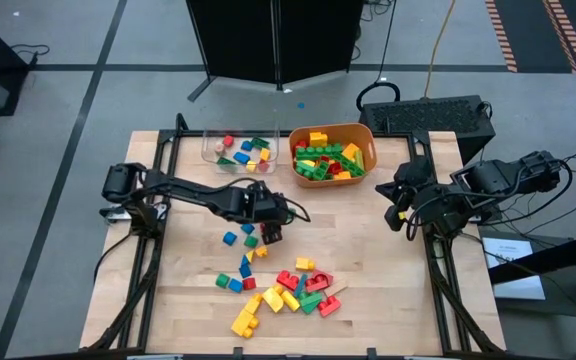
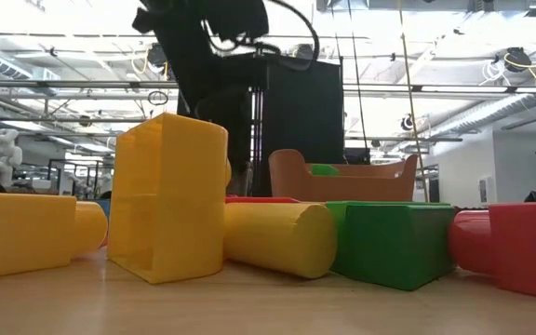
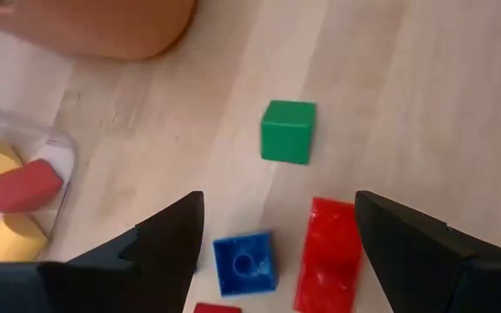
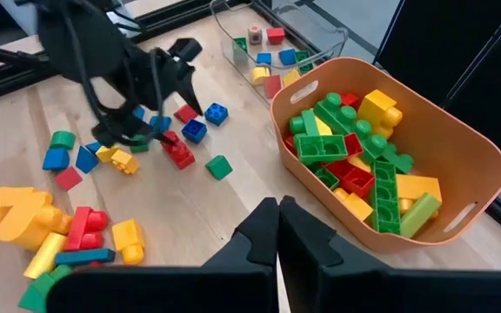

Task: Sort blocks by size
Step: Put the big red game piece into the orange bin, then put the small green block into the transparent bin

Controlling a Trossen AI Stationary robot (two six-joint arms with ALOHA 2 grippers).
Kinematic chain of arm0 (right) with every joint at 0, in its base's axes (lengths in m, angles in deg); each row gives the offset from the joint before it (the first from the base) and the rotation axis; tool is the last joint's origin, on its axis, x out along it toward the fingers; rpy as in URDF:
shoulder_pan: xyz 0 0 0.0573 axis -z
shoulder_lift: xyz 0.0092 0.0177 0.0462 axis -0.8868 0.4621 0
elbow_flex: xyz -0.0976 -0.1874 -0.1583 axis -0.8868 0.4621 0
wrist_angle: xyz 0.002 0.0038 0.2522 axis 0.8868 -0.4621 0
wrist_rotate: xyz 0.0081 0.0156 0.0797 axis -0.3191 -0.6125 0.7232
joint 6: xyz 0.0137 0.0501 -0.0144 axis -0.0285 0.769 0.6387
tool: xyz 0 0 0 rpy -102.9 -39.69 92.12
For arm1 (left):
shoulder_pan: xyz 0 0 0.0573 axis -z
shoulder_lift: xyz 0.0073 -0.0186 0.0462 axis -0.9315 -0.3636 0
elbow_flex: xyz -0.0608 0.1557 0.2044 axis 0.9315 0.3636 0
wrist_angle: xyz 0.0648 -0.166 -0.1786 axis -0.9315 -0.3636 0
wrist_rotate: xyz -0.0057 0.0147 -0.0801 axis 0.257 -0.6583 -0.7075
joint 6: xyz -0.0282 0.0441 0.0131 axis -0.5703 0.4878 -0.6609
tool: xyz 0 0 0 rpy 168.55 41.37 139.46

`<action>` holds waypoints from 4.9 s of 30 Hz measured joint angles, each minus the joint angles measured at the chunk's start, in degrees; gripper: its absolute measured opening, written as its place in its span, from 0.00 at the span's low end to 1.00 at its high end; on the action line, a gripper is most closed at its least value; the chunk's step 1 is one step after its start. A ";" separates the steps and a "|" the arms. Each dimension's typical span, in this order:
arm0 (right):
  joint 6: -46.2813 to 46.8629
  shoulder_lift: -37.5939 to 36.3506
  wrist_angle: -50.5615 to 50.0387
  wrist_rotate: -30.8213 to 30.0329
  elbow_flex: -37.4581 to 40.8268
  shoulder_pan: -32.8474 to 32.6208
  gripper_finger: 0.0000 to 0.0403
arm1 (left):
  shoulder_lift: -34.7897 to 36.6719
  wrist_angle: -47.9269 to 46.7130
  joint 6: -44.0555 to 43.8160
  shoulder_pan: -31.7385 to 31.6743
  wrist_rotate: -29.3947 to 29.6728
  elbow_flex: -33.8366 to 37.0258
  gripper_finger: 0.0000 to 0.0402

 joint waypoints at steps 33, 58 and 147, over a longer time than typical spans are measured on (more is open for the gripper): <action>-0.36 0.00 -3.07 -0.38 0.00 -0.01 0.01 | -5.83 9.97 -14.59 0.92 -10.64 7.05 0.30; -0.82 0.00 -3.44 -3.63 0.02 0.03 0.01 | -12.87 33.84 3.12 -19.59 -7.01 -18.91 0.30; -5.36 0.02 -2.56 -3.06 0.04 5.71 0.01 | -13.33 69.10 0.16 -7.01 -8.49 25.28 0.83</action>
